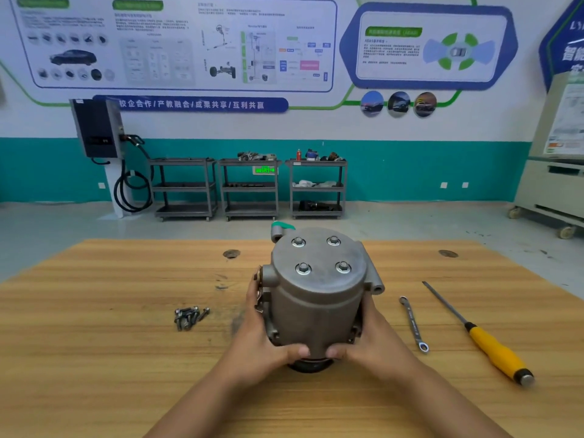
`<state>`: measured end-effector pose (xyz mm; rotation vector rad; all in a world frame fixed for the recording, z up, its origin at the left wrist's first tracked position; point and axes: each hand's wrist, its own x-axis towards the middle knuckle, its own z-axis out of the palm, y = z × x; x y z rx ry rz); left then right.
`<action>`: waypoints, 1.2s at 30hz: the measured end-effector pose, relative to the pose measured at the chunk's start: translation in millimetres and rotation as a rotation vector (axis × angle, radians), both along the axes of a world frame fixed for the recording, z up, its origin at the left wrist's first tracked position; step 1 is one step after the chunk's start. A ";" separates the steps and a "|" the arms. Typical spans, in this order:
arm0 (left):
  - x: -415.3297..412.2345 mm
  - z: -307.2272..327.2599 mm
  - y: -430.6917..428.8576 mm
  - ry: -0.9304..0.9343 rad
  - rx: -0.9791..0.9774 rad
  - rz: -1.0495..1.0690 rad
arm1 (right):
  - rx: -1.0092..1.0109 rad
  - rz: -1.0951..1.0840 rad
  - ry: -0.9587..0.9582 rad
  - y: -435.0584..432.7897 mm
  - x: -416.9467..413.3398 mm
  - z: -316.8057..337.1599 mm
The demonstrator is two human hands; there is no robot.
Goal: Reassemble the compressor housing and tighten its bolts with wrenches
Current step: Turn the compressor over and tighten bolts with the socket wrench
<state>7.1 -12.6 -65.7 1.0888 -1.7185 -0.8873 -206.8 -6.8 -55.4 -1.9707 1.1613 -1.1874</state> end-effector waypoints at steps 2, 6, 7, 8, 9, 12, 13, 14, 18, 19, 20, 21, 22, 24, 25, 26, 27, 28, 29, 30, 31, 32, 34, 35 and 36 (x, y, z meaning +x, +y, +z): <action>-6.0 -0.5 -2.3 0.128 0.010 0.008 | 0.019 0.014 -0.117 -1.9 -1.7 -5.6; -10.4 2.2 -9.7 0.120 -0.047 0.045 | 0.038 0.021 -0.269 -3.7 -0.8 -10.5; -12.3 3.5 -10.9 0.129 -0.061 0.037 | 0.039 0.009 -0.289 -4.3 0.6 -11.9; -14.3 4.5 -13.0 0.144 -0.068 0.026 | 0.033 -0.009 -0.312 -5.1 1.5 -13.4; -16.3 5.5 -15.8 0.150 -0.075 0.022 | 0.025 -0.030 -0.335 -6.5 2.3 -14.1; -20.4 10.9 -26.3 0.153 -0.081 0.016 | 0.006 -0.083 -0.361 -12.7 3.4 -11.3; -22.0 13.1 -30.1 0.168 -0.066 0.007 | 0.003 -0.096 -0.372 -16.0 3.5 -9.8; -23.0 14.4 -33.8 0.193 -0.048 -0.001 | 0.005 -0.107 -0.385 -19.9 3.9 -8.5; -23.3 12.9 -46.1 0.256 0.005 0.015 | 0.028 -0.106 -0.378 -36.4 7.4 -2.7; -22.5 11.8 -47.8 0.275 0.014 0.026 | 0.031 -0.102 -0.373 -39.9 8.6 -0.6; -21.7 10.4 -48.9 0.297 0.022 0.040 | 0.037 -0.097 -0.370 -43.0 9.7 1.1; -20.3 9.1 -49.2 0.314 0.031 0.059 | 0.046 -0.087 -0.364 -45.7 10.7 3.1; -18.9 7.9 -48.1 0.328 0.045 0.076 | 0.056 -0.078 -0.358 -47.0 11.5 4.9; -15.4 6.0 -42.5 0.349 0.088 0.105 | 0.061 -0.078 -0.331 -47.0 13.1 8.1; -13.5 5.8 -39.8 0.352 0.108 0.117 | 0.058 -0.084 -0.315 -46.1 13.7 9.0; -12.3 5.8 -37.8 0.353 0.116 0.129 | 0.060 -0.088 -0.307 -45.3 14.1 9.3; -11.8 6.1 -36.7 0.352 0.117 0.142 | 0.067 -0.090 -0.312 -44.5 14.1 9.3; -11.8 7.3 -36.1 0.351 0.117 0.149 | 0.077 -0.087 -0.322 -43.7 14.1 9.5; -12.3 9.4 -36.1 0.352 0.121 0.151 | 0.088 -0.084 -0.333 -43.3 13.9 10.1; -12.9 11.1 -36.4 0.355 0.124 0.150 | 0.100 -0.081 -0.341 -42.9 13.7 11.1; -13.6 12.6 -36.3 0.356 0.124 0.149 | 0.109 -0.080 -0.346 -42.2 13.6 12.4; -14.5 14.0 -35.4 0.355 0.124 0.148 | 0.114 -0.080 -0.348 -40.8 13.6 13.5; -15.1 15.2 -32.7 0.355 0.131 0.146 | 0.114 -0.080 -0.356 -36.4 13.9 15.4; -14.5 15.8 -31.5 0.361 0.136 0.146 | 0.116 -0.076 -0.360 -34.4 14.0 16.3; -13.8 16.7 -30.9 0.367 0.145 0.143 | 0.125 -0.071 -0.365 -32.7 14.2 17.5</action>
